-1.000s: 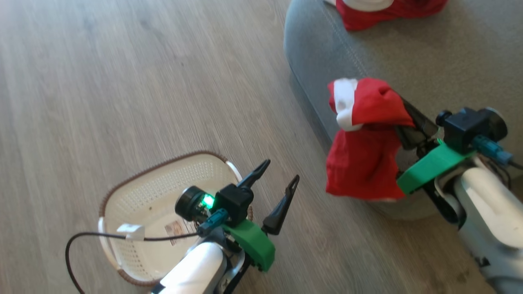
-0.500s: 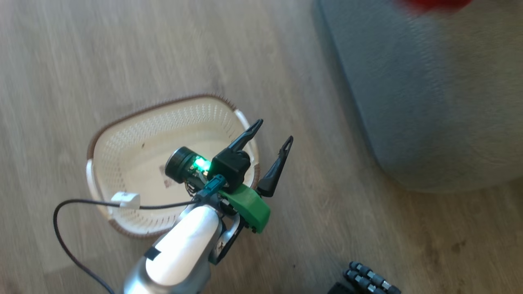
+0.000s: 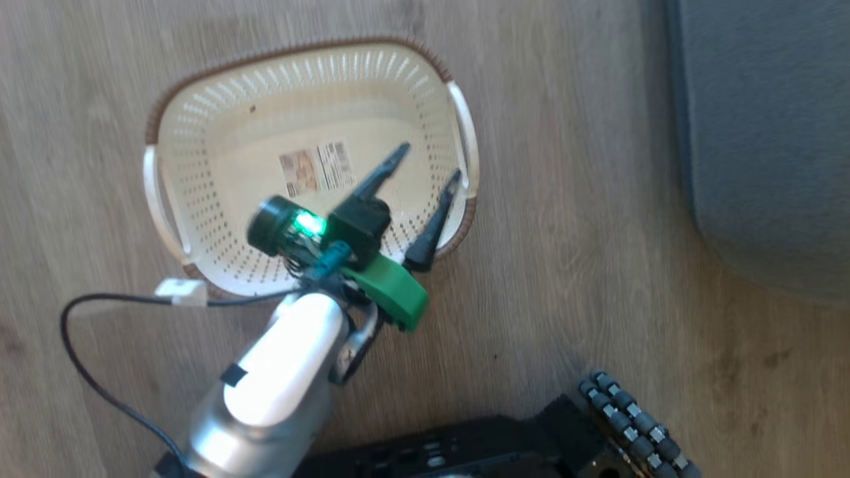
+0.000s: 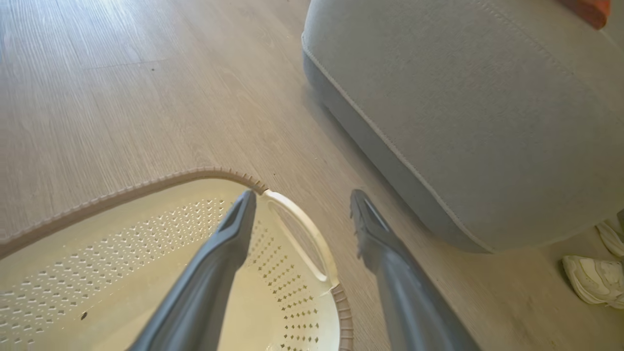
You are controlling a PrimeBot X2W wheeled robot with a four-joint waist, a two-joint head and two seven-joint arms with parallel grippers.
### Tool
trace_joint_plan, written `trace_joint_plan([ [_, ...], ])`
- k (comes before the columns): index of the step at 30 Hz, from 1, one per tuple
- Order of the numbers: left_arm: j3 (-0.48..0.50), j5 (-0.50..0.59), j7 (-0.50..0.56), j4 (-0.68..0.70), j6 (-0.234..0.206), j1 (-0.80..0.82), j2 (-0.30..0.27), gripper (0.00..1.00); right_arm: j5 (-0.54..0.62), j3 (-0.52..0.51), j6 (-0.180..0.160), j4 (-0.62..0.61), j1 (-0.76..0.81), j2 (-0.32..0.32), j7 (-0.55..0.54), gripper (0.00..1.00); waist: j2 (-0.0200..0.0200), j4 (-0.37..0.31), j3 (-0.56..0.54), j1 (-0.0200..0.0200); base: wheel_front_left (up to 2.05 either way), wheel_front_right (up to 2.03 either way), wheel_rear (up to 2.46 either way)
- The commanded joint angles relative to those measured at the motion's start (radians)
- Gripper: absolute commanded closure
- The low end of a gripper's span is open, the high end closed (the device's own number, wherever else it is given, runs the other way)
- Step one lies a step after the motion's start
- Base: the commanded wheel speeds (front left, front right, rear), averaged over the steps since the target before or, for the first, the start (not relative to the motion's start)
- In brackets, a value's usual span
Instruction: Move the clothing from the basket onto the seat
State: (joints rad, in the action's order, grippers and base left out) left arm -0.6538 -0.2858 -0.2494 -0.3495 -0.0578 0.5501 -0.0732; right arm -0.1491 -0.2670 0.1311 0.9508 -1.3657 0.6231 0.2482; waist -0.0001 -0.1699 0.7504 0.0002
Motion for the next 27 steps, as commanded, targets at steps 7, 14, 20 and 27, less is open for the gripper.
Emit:
trace_joint_plan([
  [7, 0.065, 0.015, -0.012, 0.012, -0.005, -0.009, -0.003, 0.00, 0.049, -0.086, 0.000, -0.041, 0.124, -0.093, 0.013, 0.47, 0.0001, -0.006, 0.052, -0.0002, 0.00, 0.00, 0.00],
  [14, 0.133, -0.001, -0.012, 0.008, -0.007, -0.056, 0.003, 0.00, 0.071, 0.023, 0.000, -0.176, 0.308, -0.194, 0.013, 0.00, 0.0001, -0.065, -0.072, -0.0002, 0.00, 0.00, 0.00],
  [20, 0.191, -0.026, -0.012, 0.003, -0.001, -0.109, 0.008, 0.00, 0.005, 0.165, 0.000, -0.307, 0.508, -0.212, 0.013, 0.00, 0.0001, -0.098, -0.207, -0.0002, 0.00, 0.00, 0.00],
  [27, 0.283, -0.046, -0.012, 0.016, 0.005, -0.207, 0.012, 0.00, -0.044, 0.206, 0.000, -0.496, 0.733, -0.249, 0.013, 0.00, 0.0001, -0.085, -0.401, -0.0002, 0.00, 0.00, 0.00],
])
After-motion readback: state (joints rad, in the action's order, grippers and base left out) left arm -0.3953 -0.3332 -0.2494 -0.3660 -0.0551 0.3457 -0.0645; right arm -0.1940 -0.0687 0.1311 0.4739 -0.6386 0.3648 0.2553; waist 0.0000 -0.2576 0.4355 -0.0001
